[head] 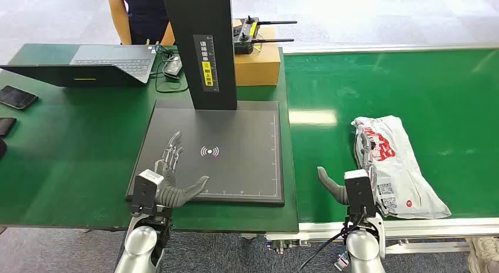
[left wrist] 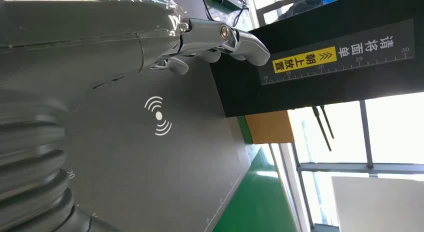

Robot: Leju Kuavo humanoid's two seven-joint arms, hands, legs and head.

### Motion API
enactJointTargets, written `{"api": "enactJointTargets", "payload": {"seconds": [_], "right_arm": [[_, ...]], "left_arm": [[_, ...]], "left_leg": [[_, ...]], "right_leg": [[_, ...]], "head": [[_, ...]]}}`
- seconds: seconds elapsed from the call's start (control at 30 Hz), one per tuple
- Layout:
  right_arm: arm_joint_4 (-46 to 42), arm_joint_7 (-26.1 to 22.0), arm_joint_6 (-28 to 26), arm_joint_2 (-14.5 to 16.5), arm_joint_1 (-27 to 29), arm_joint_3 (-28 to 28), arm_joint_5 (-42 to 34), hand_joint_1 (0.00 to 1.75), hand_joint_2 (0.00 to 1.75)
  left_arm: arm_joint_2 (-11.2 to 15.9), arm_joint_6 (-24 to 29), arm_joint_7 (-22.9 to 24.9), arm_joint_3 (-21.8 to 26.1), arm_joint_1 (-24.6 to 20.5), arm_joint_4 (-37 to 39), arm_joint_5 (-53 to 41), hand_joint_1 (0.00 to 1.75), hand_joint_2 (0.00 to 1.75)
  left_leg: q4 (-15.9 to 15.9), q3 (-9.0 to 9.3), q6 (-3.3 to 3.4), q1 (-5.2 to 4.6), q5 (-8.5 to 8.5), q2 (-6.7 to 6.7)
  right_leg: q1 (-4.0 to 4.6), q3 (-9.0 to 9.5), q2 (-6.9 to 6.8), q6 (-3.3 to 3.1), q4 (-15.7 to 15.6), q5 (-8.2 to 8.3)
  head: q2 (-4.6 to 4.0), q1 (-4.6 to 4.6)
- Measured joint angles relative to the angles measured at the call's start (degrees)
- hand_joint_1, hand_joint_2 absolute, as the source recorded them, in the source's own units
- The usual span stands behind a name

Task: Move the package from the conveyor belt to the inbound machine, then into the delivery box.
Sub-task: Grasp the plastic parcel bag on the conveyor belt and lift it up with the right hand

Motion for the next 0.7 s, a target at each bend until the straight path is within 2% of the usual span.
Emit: {"api": "enactJointTargets", "payload": {"seconds": [0.53,0.6,0.7], "right_arm": [[0.0,0.06,-0.08,-0.01,-0.03,-0.47,0.08,0.0,1.75],[0.28,2.71,-2.54,-0.31,-0.14,-1.07,2.99,0.0,1.75],[4.16,14.69,-13.54,-2.1,-1.24,-6.97,17.96,0.0,1.75]], "left_arm": [[0.0,0.01,0.0,0.02,0.07,0.0,0.0,0.0,1.75],[-0.01,0.19,0.15,0.03,0.15,-0.07,0.0,0.0,1.75],[-0.02,0.65,0.96,0.17,1.04,-1.12,-0.1,0.0,1.75]], "left_leg": [[0.0,0.0,0.0,0.0,0.0,0.0],[0.01,0.02,0.0,0.0,0.0,0.01],[0.02,-0.01,0.06,-0.02,-0.02,-0.15]], "right_leg": [[0.0,-0.01,0.0,0.0,0.0,0.0],[0.0,-0.03,0.0,0.0,-0.01,-0.01],[-0.03,0.05,-0.16,0.09,-0.04,-0.06]], "head": [[0.0,-0.01],[0.0,-0.02],[0.0,-0.02]]}}
